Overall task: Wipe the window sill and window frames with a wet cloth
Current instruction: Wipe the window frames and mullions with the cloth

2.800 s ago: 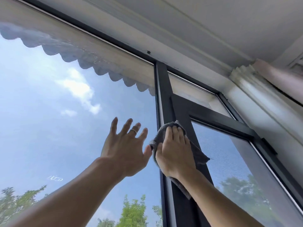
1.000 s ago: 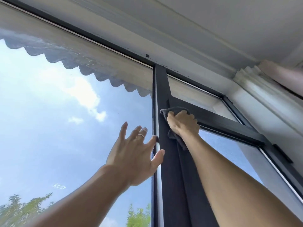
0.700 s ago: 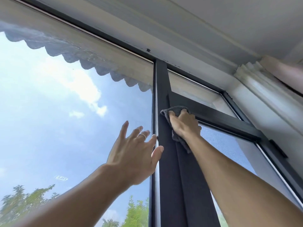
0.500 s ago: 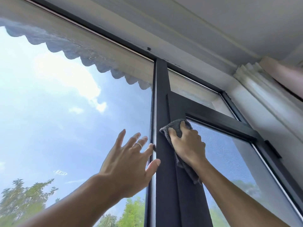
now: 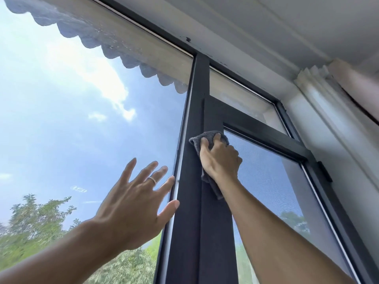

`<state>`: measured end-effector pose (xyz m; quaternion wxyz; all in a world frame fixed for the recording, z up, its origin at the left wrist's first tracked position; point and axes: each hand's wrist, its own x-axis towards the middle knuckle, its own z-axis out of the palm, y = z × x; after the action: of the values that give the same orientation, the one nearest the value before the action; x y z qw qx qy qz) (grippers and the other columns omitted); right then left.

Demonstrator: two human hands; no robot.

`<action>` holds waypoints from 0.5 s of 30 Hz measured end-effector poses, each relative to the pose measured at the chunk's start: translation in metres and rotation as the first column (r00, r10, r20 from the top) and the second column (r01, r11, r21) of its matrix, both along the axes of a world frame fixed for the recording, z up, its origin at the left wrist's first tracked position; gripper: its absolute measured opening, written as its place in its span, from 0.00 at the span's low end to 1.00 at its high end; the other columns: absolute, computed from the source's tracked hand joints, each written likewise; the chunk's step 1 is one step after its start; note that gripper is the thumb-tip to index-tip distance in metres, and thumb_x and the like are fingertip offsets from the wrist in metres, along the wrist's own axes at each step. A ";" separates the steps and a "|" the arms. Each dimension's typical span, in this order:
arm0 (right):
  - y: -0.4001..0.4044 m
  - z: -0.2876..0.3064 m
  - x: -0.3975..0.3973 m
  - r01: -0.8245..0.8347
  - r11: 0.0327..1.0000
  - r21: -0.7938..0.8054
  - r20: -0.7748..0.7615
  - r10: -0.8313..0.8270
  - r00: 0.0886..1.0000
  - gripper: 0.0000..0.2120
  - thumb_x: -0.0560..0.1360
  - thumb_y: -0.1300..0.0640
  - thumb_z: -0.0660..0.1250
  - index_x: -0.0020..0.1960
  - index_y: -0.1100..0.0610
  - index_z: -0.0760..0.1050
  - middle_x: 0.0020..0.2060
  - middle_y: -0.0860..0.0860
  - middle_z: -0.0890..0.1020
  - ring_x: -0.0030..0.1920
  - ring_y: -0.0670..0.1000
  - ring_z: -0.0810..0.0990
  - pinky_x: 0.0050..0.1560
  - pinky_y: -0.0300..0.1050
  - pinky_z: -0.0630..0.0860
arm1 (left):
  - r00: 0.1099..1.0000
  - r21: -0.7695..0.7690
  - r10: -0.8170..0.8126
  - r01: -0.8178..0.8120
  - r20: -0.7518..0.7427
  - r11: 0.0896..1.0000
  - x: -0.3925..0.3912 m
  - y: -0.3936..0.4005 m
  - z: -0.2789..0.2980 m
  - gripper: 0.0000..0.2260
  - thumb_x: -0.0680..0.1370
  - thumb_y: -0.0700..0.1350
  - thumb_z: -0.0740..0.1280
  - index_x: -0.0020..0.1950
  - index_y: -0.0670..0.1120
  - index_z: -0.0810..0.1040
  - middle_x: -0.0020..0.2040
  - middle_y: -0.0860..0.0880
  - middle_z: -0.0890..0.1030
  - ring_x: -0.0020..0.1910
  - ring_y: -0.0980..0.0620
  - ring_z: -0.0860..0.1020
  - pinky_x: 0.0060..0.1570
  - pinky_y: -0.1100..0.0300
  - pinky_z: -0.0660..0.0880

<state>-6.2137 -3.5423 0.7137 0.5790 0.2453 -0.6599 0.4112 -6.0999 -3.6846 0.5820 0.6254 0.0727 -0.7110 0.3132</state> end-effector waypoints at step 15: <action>-0.004 -0.089 0.007 -0.002 1.000 -0.007 0.006 0.002 1.000 0.31 0.80 0.38 0.49 0.79 0.52 0.54 0.70 0.66 0.66 0.68 0.64 0.64 0.68 0.59 0.61 | 0.994 0.154 0.007 -0.024 0.113 0.988 0.012 0.020 -0.048 0.39 0.72 0.66 0.29 0.80 0.57 0.52 0.81 0.52 0.50 0.79 0.51 0.40 0.75 0.41 0.38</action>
<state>-6.2072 -3.5464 0.6248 0.5775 0.2425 -0.6600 0.4149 -6.0881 -3.6645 0.5336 0.5747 0.1090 -0.7664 0.2656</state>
